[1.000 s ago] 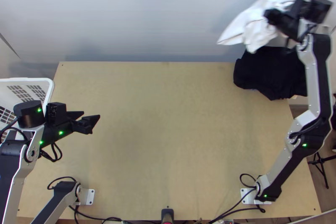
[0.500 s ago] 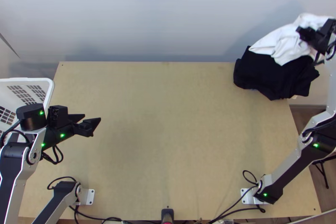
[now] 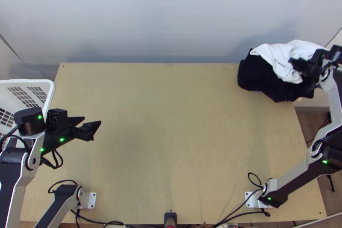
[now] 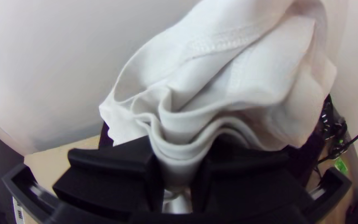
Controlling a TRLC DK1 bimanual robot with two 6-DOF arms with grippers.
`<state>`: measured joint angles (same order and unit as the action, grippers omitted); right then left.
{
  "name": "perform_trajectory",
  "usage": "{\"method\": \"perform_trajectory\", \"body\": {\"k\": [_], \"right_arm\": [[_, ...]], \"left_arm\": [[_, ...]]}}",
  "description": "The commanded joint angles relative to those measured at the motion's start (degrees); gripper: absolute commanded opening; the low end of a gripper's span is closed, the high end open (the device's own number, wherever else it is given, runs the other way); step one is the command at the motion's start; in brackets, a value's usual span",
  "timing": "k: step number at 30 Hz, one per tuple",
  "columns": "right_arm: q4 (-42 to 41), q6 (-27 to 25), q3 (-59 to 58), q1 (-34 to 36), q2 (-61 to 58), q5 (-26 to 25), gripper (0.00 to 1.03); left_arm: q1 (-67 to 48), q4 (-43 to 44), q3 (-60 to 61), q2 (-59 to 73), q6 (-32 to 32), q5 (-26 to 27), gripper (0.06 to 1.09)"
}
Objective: Fold the t-shirt
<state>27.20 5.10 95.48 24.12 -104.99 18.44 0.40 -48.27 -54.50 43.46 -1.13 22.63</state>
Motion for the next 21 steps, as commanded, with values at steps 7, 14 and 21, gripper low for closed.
{"method": "perform_trajectory", "body": {"k": [7,14,21], "right_arm": [[-3.65,-1.59,-7.77,1.28,1.28,-0.86,0.03],[-3.38,-1.06,-6.62,1.90,3.56,-0.77,0.31],[0.92,-1.24,-6.98,1.81,8.31,-0.77,0.98]], "left_arm": [[0.65,-0.77,-0.61,-1.36,-0.54,-0.04,1.04],[0.65,-0.77,-0.52,-1.54,-0.72,-0.04,1.04],[0.39,0.11,-0.78,-0.92,-0.72,0.13,1.04]]}}
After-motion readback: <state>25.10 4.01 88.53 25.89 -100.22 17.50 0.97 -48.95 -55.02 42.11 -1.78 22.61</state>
